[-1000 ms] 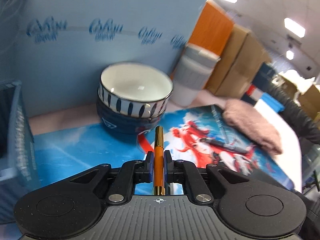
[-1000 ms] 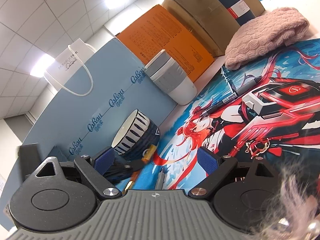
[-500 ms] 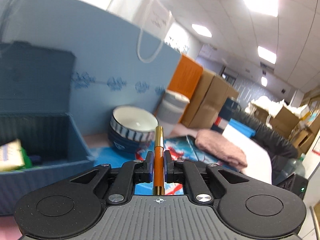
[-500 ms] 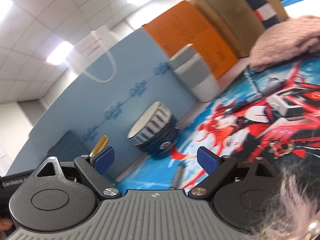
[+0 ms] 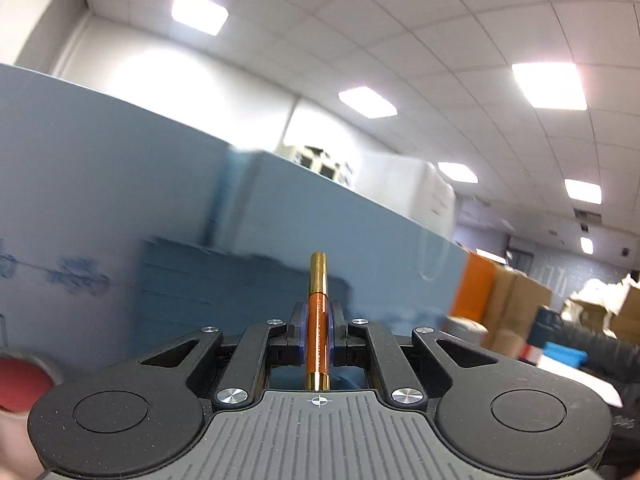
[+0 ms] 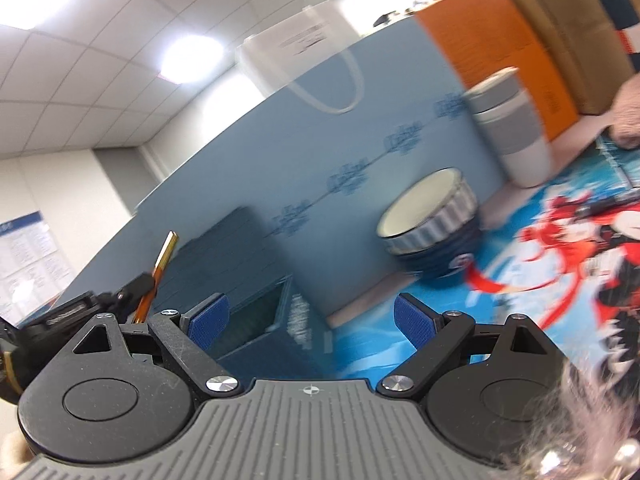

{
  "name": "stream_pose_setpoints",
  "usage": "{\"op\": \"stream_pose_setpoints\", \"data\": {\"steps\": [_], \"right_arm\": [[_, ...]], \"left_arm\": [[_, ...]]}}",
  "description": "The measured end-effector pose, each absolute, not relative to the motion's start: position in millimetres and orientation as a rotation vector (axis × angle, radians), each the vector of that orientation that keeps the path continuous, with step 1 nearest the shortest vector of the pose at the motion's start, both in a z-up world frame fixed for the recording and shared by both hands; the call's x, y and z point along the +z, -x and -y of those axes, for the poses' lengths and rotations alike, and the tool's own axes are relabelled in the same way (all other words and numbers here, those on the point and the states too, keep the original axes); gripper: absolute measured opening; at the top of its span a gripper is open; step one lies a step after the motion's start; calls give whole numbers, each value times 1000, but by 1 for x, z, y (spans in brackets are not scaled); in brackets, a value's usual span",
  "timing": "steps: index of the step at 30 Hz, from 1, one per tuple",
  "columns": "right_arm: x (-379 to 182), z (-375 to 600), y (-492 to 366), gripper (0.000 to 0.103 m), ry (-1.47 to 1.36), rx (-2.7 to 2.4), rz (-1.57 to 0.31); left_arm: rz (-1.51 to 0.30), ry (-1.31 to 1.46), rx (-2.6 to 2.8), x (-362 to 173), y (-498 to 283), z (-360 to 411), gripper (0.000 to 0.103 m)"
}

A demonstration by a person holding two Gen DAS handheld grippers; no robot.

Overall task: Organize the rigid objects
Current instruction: 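Carry the orange pen into the blue box and open the left tool, then move the left tool back out of the box over the mat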

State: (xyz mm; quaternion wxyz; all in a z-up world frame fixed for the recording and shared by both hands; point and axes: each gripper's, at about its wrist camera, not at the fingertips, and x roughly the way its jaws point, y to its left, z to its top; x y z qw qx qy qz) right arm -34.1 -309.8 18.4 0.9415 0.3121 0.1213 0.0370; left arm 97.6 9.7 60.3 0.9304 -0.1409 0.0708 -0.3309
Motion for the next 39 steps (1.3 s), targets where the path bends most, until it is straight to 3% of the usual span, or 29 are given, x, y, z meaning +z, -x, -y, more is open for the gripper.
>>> {"op": "stream_pose_setpoints", "data": {"steps": [6, 18, 26, 39], "right_arm": [[24, 272, 13, 90, -650, 192, -270], [22, 242, 2, 90, -650, 250, -311], [18, 243, 4, 90, -658, 238, -321], [13, 248, 4, 90, -681, 201, -335]], "left_arm": [[-88, 197, -627, 47, -108, -23, 8], [-236, -54, -641, 20, -131, 7, 8], [-363, -11, -674, 12, -141, 5, 14], [-451, 105, -666, 20, -146, -2, 15]]}}
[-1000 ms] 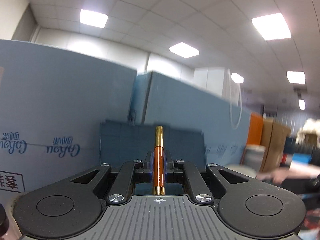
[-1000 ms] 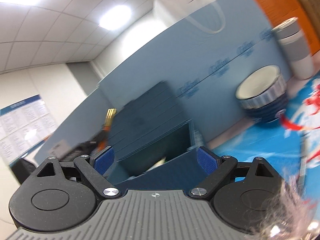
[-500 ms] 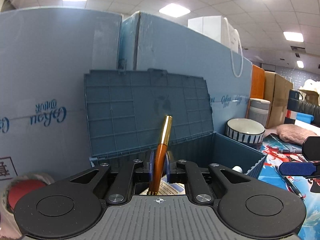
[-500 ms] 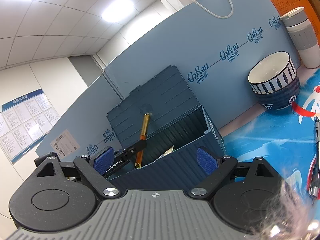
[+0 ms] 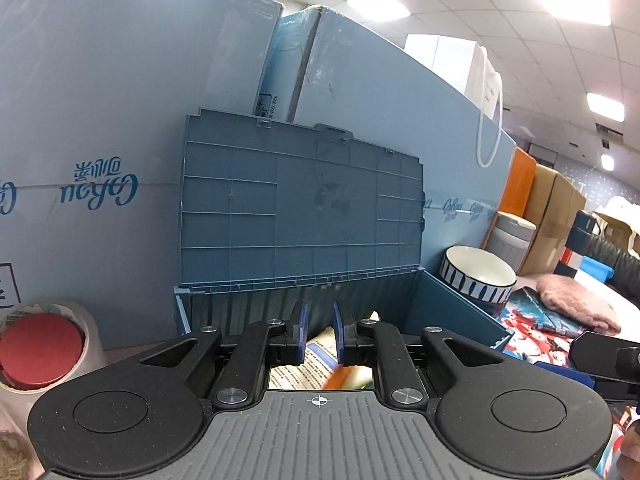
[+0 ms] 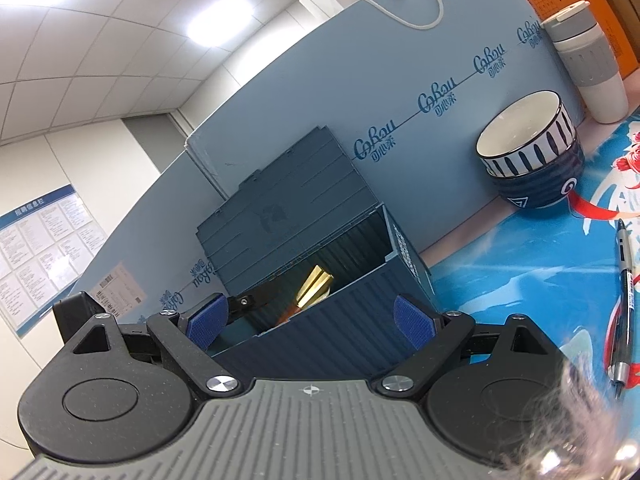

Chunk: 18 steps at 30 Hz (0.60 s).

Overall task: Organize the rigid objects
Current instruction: 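Move the left tool back out of the box over the mat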

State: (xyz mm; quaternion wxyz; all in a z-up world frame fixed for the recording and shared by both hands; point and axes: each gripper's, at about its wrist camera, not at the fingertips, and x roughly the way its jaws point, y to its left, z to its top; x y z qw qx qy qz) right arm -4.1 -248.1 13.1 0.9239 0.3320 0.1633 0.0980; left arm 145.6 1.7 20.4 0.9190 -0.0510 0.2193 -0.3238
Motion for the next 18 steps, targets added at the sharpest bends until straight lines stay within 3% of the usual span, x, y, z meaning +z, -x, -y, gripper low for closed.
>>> {"op": "stream_pose_setpoints", "data": {"steps": [12, 14, 16, 18], "right_arm": [[16, 249, 13, 91, -666, 163, -333], [16, 249, 16, 91, -656, 148, -332], [17, 250, 20, 91, -645, 129, -327], [19, 252, 24, 91, -631, 104, -319]], "left_arm": [[-446, 253, -619, 46, -136, -23, 20], [-422, 265, -626, 54, -130, -25, 26], [-384, 276, -637, 62, -121, -27, 50], [-349, 284, -654, 69, -112, -27, 67]]}}
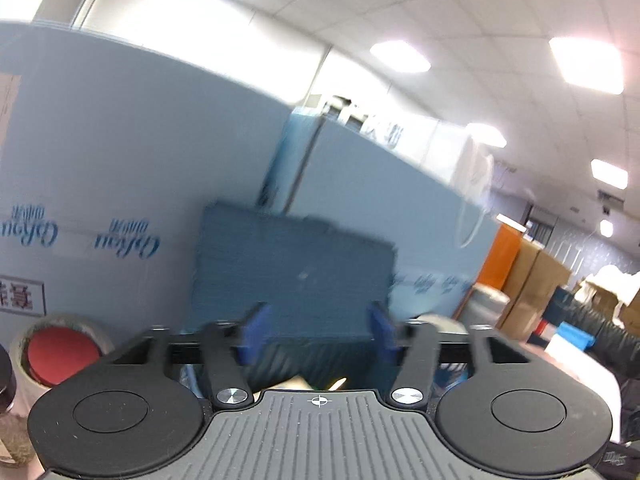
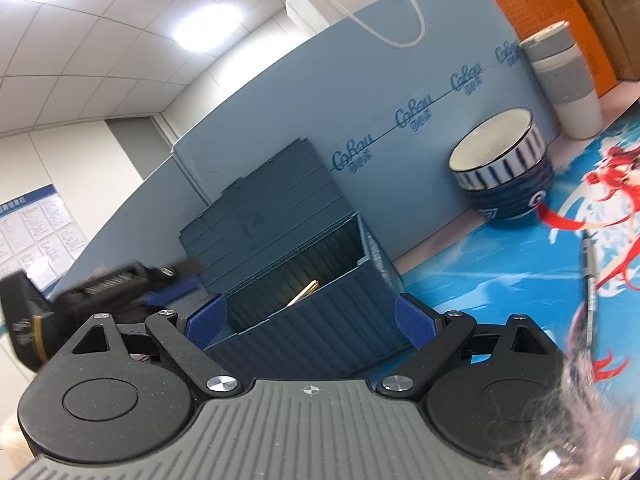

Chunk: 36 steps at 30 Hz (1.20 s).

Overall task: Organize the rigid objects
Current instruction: 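Move the left tool back out of the box over the mat, then lower the right tool over the black-and-silver pen and close on it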

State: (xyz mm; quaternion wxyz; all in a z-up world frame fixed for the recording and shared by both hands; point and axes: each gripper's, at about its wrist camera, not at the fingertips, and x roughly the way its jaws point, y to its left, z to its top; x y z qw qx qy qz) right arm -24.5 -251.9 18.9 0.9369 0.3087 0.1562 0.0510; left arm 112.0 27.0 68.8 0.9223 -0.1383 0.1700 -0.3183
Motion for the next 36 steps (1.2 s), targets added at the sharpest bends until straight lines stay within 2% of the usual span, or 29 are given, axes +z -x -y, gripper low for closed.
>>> {"op": "stream_pose_setpoints", "data": {"steps": [1, 6, 11, 18, 28, 36], "right_arm": [[20, 253, 26, 91, -624, 90, -315], [25, 261, 37, 92, -601, 6, -293], [31, 268, 43, 93, -566, -92, -289], [28, 278, 43, 96, -525, -258, -367], [16, 292, 39, 100, -496, -358, -449], [5, 295, 26, 101, -414, -427, -525]], "left_arm": [[-338, 287, -667, 72, -108, -24, 72], [-337, 277, -761, 80, -92, -5, 81], [-445, 411, -867, 73, -95, 10, 94], [-725, 629, -938, 46, -114, 30, 96], [-720, 463, -941, 49, -94, 45, 103], [-710, 434, -901, 51, -95, 42, 103]]}}
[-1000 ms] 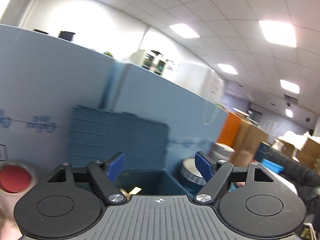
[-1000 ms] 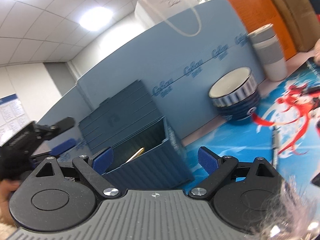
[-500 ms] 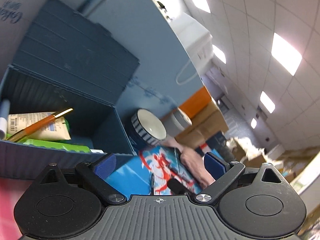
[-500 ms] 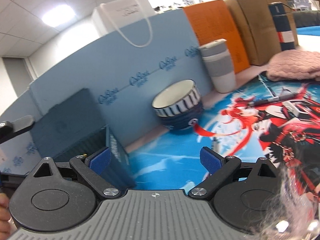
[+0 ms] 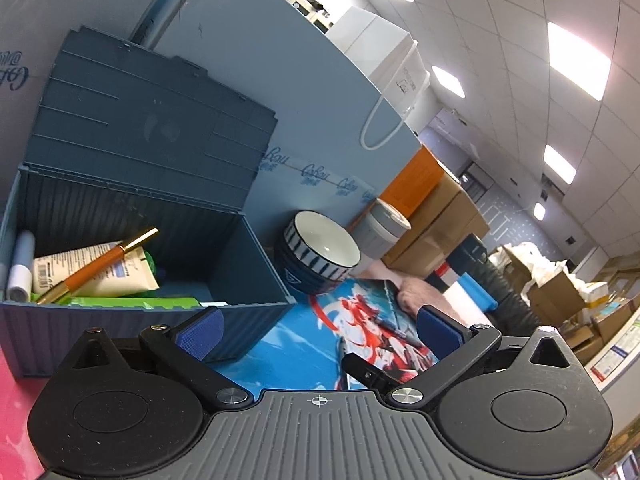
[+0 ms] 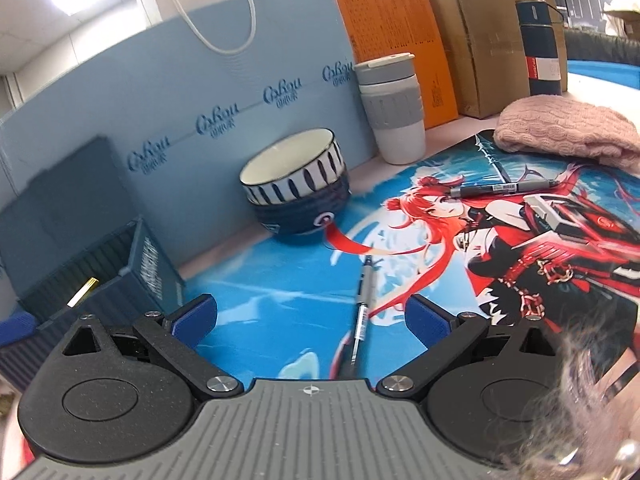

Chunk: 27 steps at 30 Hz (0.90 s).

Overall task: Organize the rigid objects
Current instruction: 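Lower the right tool over the black-and-silver pen and close on it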

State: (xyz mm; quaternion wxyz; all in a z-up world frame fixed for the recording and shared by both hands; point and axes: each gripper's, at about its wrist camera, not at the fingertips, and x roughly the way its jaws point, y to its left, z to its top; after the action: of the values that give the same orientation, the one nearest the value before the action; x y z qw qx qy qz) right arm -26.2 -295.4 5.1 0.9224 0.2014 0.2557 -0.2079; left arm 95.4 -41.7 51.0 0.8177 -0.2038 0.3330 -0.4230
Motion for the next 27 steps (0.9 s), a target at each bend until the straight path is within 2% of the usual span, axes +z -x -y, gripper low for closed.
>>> {"op": "stream_pose_setpoints", "data": {"steps": [8, 11, 13, 22, 26, 27], "right_arm": [[-11, 300, 11, 97, -338, -504, -613], [-17, 301, 6, 85, -315, -536, -638], [-22, 303, 4, 73, -310, -557, -658], [-26, 302, -11, 72, -242, -569, -685], [-28, 299, -17, 63, -196, -565, -689], [-28, 298, -18, 57, -190, -554, -688]], "left_arm": [[-729, 434, -890, 48, -98, 41, 103], [-728, 433, -895, 48, -98, 41, 103], [-728, 430, -898, 48, -97, 41, 103], [-714, 371, -841, 48, -95, 46, 103], [-713, 367, -849, 49, -96, 47, 103], [-714, 362, -852, 49, -96, 48, 103]]}}
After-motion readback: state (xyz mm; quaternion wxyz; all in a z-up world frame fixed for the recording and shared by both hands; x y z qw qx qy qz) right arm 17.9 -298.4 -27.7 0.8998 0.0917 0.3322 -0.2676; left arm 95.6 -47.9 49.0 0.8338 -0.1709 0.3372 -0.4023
